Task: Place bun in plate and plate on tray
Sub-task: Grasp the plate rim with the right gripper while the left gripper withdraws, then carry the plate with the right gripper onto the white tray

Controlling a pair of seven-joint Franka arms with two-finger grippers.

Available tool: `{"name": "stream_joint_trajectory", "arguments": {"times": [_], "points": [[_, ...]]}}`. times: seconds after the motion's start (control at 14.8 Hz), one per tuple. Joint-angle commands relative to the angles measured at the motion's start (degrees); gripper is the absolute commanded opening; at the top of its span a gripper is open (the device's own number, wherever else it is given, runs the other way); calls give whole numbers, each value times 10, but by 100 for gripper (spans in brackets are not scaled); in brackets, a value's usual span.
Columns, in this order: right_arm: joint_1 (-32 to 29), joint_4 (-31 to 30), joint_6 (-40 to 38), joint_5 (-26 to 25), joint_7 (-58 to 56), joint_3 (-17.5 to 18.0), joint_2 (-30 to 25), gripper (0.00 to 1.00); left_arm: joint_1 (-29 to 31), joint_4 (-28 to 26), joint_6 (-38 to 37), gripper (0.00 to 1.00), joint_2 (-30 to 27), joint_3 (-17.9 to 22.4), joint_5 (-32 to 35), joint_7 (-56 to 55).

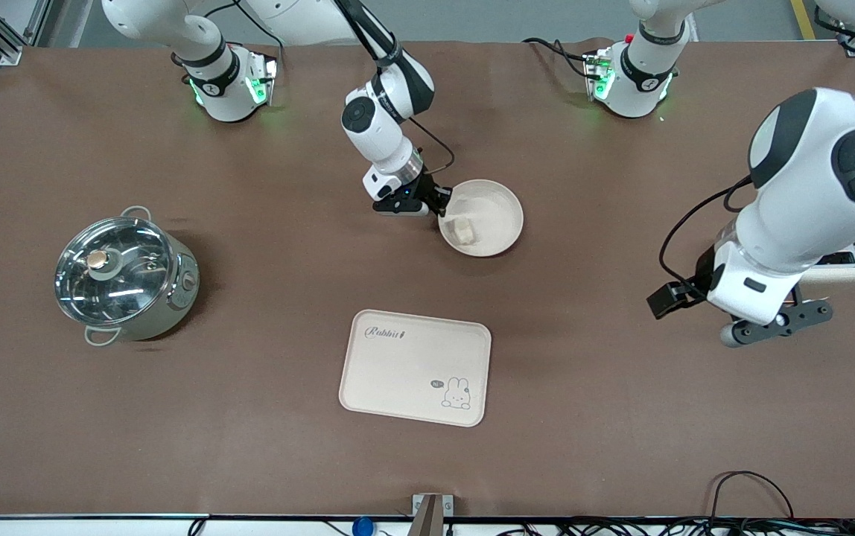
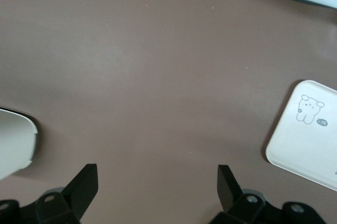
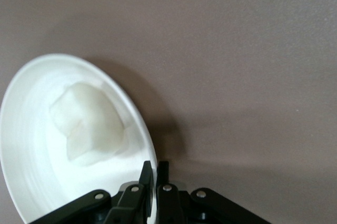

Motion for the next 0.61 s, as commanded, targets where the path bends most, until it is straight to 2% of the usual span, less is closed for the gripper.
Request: {"name": "stream_joint_trajectory", "arguments": {"times": [0.0,0.13,0.27,0.4,0.47,0.54], "points": [[1,14,0,13,-31,-11,-1,1,-62,5,-17,100,-58,92,-23,120],[-12,21,-2,13,-34,-12,-5,0,-99,6,-17,100,-73,153,-99,220],[-26,38,-13,4,-41,-34,-8,0,-161,6,-19,100,-94,239,-115,231],[-25,84,-90,3,-91,-103,-7,0,-177,8,-28,100,-102,291,-119,232],[-27,119,-139,-1,-112,-139,-1,1,-180,6,-28,100,-115,307,-130,235],[-29,165,-192,-18,-125,-173,11,1,-197,-2,-22,100,-125,344,-151,235]]}}
